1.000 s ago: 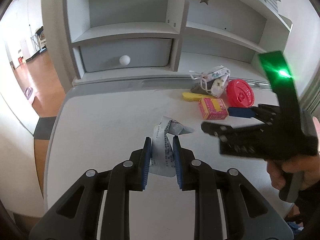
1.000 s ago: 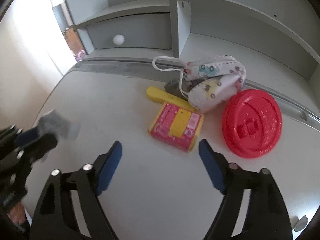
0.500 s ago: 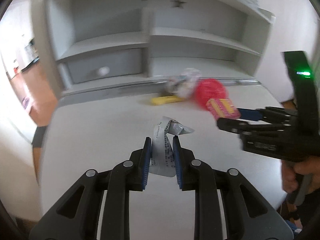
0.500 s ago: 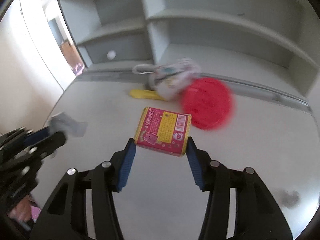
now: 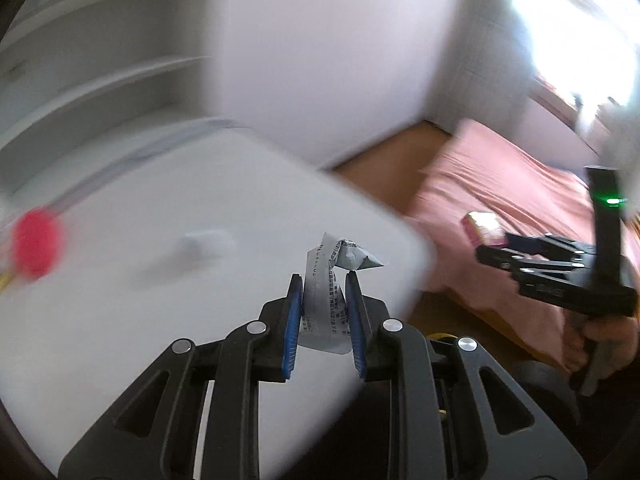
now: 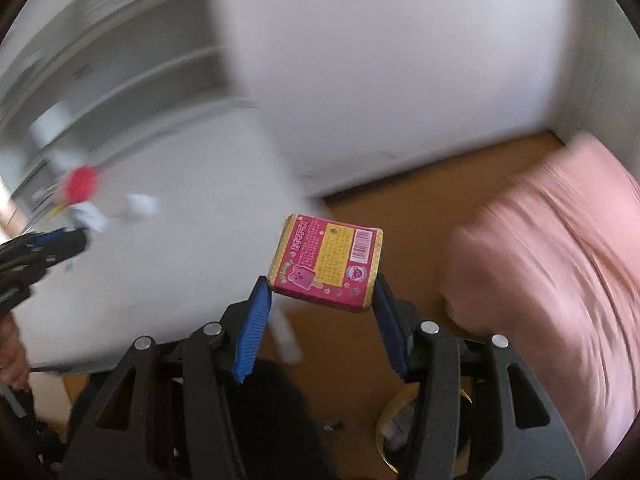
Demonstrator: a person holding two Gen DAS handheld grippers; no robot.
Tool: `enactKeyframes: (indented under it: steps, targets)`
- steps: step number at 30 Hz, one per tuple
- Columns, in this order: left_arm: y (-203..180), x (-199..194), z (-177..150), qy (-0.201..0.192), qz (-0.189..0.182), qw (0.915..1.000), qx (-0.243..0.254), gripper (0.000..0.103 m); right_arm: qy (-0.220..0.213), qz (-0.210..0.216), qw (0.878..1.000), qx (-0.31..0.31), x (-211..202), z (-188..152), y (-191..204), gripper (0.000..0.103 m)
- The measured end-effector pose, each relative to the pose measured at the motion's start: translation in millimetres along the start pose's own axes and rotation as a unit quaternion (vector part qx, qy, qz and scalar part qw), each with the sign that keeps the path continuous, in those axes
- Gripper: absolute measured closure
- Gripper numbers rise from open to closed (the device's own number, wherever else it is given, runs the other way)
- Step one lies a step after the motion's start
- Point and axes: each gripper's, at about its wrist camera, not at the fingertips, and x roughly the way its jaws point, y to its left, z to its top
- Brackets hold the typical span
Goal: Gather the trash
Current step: 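Carry the paper strip and snack box over the bin and open both tools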
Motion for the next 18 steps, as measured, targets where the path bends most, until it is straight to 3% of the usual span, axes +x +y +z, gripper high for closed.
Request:
enactKeyframes:
  steps: [5, 10, 15, 18]
  targets:
    - [-105, 73, -7, 0.054, -0.081, 0.9922, 0.078, 0.082, 0.048, -0.064, 0.990, 0.115, 3, -65, -128, 0.052]
    - [-182, 151, -33, 0.123, -0.137, 0.9753, 0.123, 0.082, 0.096, -0.097, 0.971, 0.196, 13, -126, -220, 0.052]
    - [-234, 203, -64, 0.165, -0.148, 0.9595, 0.174, 0.082, 0.173, -0.084, 0.955, 0.227, 44, -185, -257, 0.052]
    - [-252, 226, -79, 0.197, -0.154, 0.9513, 0.181, 0.082, 0.205, -0.066, 0.949, 0.229, 60, -209, -259, 0.052]
